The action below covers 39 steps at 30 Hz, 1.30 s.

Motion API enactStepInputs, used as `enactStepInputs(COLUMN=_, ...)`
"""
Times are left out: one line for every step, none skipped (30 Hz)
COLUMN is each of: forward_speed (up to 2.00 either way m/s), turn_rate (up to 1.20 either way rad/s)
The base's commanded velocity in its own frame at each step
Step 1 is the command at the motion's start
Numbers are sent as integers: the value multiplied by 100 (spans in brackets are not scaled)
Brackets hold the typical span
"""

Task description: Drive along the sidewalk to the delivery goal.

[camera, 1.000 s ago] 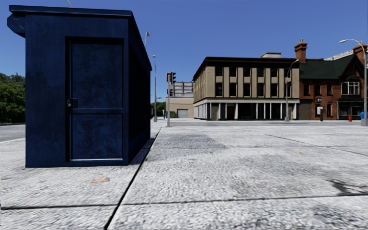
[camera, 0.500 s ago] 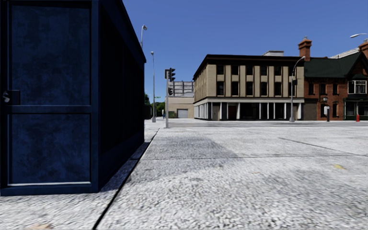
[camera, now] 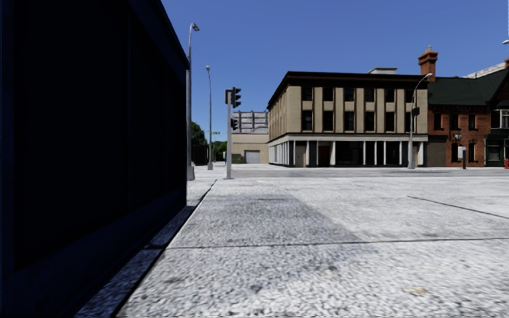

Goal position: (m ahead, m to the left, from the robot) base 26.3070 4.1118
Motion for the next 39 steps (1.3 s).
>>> enactStepInputs(forward_speed=200, turn_rate=0)
enactStepInputs(forward_speed=200, turn_rate=0)
enactStepInputs(forward_speed=200, turn_rate=0)
enactStepInputs(forward_speed=200, turn_rate=0)
enactStepInputs(forward_speed=200, turn_rate=0)
enactStepInputs(forward_speed=200, turn_rate=0)
enactStepInputs(forward_speed=200, turn_rate=0)
enactStepInputs(forward_speed=200, turn_rate=0)
enactStepInputs(forward_speed=200, turn_rate=0)
enactStepInputs(forward_speed=200, turn_rate=0)
enactStepInputs(forward_speed=200, turn_rate=0)
enactStepInputs(forward_speed=200, turn_rate=0)
enactStepInputs(forward_speed=200, turn_rate=0)
enactStepInputs(forward_speed=200, turn_rate=0)
enactStepInputs(forward_speed=200, turn_rate=0)
enactStepInputs(forward_speed=200, turn_rate=0)
enactStepInputs(forward_speed=200, turn_rate=0)
enactStepInputs(forward_speed=200, turn_rate=0)
enactStepInputs(forward_speed=200, turn_rate=0)
enactStepInputs(forward_speed=200, turn_rate=0)
enactStepInputs(forward_speed=200, turn_rate=0)
enactStepInputs(forward_speed=200, turn_rate=0)
enactStepInputs(forward_speed=200, turn_rate=0)
enactStepInputs(forward_speed=200, turn_rate=0)
enactStepInputs(forward_speed=200, turn_rate=0)
enactStepInputs(forward_speed=200, turn_rate=0)
enactStepInputs(forward_speed=200, turn_rate=0)
enactStepInputs(forward_speed=200, turn_rate=0)
enactStepInputs(forward_speed=200, turn_rate=0)
enactStepInputs(forward_speed=200, turn_rate=0)
enactStepInputs(forward_speed=200, turn_rate=0)
enactStepInputs(forward_speed=200, turn_rate=0)
enactStepInputs(forward_speed=200, turn_rate=0)
enactStepInputs(forward_speed=200, turn_rate=0)
enactStepInputs(forward_speed=200, turn_rate=0)
enactStepInputs(forward_speed=200, turn_rate=0)
enactStepInputs(forward_speed=200, turn_rate=0)
enactStepInputs(forward_speed=200, turn_rate=0)
enactStepInputs(forward_speed=200, turn_rate=0)
